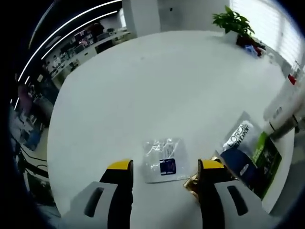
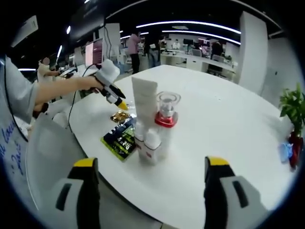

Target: Arrange the skincare products in the storage area until every visible bottle or jar stands upright without overlapping.

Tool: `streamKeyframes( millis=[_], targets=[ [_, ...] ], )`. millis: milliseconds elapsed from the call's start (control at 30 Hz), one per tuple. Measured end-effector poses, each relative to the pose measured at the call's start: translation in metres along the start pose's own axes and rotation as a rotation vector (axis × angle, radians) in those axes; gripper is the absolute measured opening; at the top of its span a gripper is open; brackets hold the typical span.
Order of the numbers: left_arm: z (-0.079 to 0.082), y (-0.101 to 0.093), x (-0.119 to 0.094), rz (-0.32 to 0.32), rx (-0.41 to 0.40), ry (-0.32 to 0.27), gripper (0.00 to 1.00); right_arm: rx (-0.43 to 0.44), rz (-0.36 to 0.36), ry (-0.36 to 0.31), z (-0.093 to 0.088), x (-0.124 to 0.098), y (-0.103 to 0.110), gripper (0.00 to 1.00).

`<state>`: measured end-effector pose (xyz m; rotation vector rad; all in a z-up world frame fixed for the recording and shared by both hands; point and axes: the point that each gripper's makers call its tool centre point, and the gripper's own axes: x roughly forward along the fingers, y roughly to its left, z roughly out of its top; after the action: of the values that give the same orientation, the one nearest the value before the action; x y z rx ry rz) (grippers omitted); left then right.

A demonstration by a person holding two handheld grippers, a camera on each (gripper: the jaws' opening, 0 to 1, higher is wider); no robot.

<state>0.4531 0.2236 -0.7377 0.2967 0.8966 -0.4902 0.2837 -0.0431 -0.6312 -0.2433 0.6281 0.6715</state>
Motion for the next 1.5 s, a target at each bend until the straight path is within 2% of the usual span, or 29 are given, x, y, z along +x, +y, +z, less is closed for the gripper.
streamKeyframes(
  millis=[300, 567, 767, 867, 1067, 1200, 1300, 1433, 1500],
  targets=[
    [-0.003, -0.004, 0.008, 0.008, -0.020, 0.016, 0.47, 0.010, -0.008, -0.009, 0.001, -0.002, -0.002, 0.93],
    [-0.007, -0.006, 0.008, -0.011, -0.084, 0.016, 0.44, 0.011, -0.012, -0.007, -0.001, -0.003, -0.003, 0.93],
    [-0.005, -0.004, 0.010, -0.012, -0.079, 0.015, 0.43, 0.008, -0.013, -0.010, 0.000, -0.005, -0.001, 0.93],
    [-0.005, 0.003, 0.010, 0.005, -0.098, 0.003, 0.38, 0.009, -0.012, -0.012, 0.000, -0.005, -0.001, 0.93],
    [-0.003, 0.004, 0.009, -0.004, -0.089, -0.008, 0.37, 0.008, -0.018, -0.020, 0.001, -0.007, 0.000, 0.93],
    [-0.005, 0.013, 0.005, 0.012, -0.058, -0.011, 0.37, 0.005, -0.022, -0.029, 0.003, -0.009, 0.000, 0.93],
    [-0.001, 0.018, -0.003, 0.007, -0.084, -0.033, 0.37, 0.001, -0.018, -0.030, 0.003, -0.009, 0.002, 0.93],
    [0.001, 0.016, -0.013, -0.002, -0.058, -0.045, 0.37, -0.010, -0.008, -0.029, 0.004, -0.008, 0.005, 0.93],
    [0.001, 0.011, -0.019, -0.027, -0.034, -0.051, 0.37, -0.013, -0.006, -0.033, 0.005, -0.009, 0.006, 0.93]
  ],
)
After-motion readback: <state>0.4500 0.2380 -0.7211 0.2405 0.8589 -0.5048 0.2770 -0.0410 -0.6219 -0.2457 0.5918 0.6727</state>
